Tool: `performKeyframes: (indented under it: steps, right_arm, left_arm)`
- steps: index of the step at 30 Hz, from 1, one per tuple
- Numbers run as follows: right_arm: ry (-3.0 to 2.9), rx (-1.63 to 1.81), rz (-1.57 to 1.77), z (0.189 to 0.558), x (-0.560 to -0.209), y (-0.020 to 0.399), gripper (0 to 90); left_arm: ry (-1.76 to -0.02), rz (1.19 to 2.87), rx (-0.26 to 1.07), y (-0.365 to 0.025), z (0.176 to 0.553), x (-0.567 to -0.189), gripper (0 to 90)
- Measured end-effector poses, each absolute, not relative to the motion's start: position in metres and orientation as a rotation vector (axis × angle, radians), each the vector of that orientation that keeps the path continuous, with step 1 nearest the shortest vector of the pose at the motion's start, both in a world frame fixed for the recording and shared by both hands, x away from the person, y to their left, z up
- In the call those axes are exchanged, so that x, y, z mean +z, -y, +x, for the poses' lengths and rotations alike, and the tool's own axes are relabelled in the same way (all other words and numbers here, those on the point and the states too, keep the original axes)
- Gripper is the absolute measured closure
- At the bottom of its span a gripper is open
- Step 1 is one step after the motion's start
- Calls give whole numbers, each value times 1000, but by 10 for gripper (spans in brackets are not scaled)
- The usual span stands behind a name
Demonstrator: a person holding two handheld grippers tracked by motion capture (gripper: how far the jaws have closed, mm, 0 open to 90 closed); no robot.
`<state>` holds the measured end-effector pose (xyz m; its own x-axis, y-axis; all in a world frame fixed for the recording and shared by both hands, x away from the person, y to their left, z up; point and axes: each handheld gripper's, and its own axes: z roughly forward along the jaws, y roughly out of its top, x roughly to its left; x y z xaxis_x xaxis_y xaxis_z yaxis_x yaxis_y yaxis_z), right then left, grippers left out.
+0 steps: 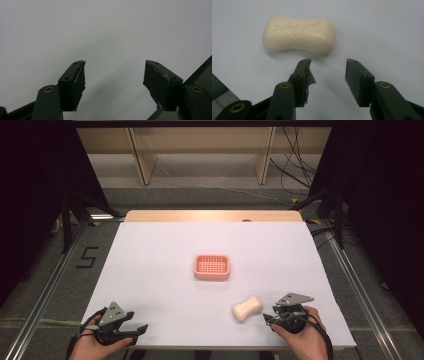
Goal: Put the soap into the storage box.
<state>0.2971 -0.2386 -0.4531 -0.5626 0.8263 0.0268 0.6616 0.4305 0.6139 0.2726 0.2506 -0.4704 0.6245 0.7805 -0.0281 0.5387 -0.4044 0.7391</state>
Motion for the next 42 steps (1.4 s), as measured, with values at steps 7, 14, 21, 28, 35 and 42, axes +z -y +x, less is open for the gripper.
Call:
performKeyframes:
  steps: [7, 14, 21, 28, 35, 42]
  right_arm:
    - [-2519, 700, 1018, 305, -443, 243, 552]
    - [-2702, 483, 796, 317, -436, 241, 528]
    - [-2823, 344, 490, 331, -431, 231, 477]
    - [-2864, 277, 344, 347, -424, 219, 410]
    - [-2903, 260, 254, 360, -422, 208, 369]
    - [-2915, 250, 270, 365, -425, 196, 349]
  left_arm:
    - [-1032, 2131, 399, -249, 271, -471, 329]
    - [-971, 2156, 462, -250, 275, -471, 329]
    - [-975, 2128, 441, -250, 273, -469, 330]
    - [-952, 2130, 457, -249, 273, -469, 330]
    - [-972, 2116, 416, -248, 271, -468, 330]
    - [-985, 2096, 409, -246, 270, -469, 330]
